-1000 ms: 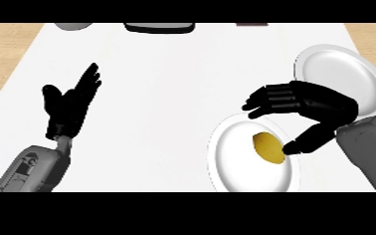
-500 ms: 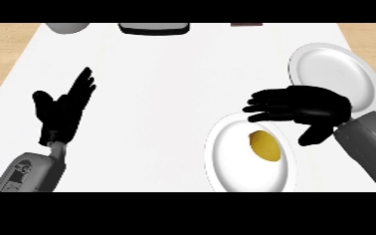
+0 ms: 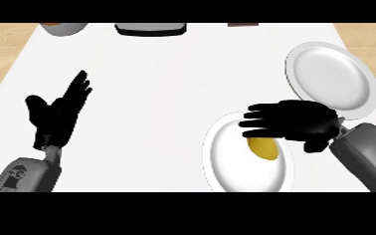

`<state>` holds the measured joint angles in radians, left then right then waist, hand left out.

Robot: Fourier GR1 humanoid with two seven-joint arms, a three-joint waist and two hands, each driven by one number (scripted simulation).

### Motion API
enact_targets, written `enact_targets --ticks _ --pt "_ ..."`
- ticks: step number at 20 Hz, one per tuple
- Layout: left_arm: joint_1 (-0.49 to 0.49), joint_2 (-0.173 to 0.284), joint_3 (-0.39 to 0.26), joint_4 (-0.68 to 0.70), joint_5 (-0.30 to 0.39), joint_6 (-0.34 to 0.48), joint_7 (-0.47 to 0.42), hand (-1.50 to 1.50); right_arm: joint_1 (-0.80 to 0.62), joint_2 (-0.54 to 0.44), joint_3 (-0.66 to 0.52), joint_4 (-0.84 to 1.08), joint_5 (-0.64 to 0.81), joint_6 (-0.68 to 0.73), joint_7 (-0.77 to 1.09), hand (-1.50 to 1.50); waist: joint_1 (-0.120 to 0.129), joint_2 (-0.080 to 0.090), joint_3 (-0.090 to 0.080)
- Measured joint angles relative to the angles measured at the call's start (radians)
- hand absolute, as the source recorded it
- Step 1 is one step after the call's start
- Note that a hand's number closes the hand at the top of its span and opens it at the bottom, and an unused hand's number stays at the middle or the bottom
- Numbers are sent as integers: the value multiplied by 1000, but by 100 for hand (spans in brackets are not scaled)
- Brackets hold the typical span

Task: Pick the lemon from the plate and place it in the plate

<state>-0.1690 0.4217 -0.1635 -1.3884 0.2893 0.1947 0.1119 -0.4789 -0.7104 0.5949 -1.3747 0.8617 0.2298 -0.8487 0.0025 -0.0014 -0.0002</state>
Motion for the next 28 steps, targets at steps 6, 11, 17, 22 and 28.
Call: enact_targets --ticks 6,11,17,22,28 --pt "-9 -21 20 13 -28 -6 -2 0 6 42 10 -7 163 -31 68 -150 -2 1 0" --pt "14 -33 33 -17 -48 -18 15 0 34 70 14 -10 290 -36 108 -150 0 1 0" --pt "17 -58 60 -21 -73 -39 18 0 78 115 8 -55 406 21 151 -150 -2 1 0" --pt "11 -74 78 -27 -94 -52 39 0 79 207 7 8 505 5 184 -150 1 1 0" --pt "14 -99 107 -24 -121 -84 33 0 89 276 -23 48 605 -23 182 -150 0 1 0"
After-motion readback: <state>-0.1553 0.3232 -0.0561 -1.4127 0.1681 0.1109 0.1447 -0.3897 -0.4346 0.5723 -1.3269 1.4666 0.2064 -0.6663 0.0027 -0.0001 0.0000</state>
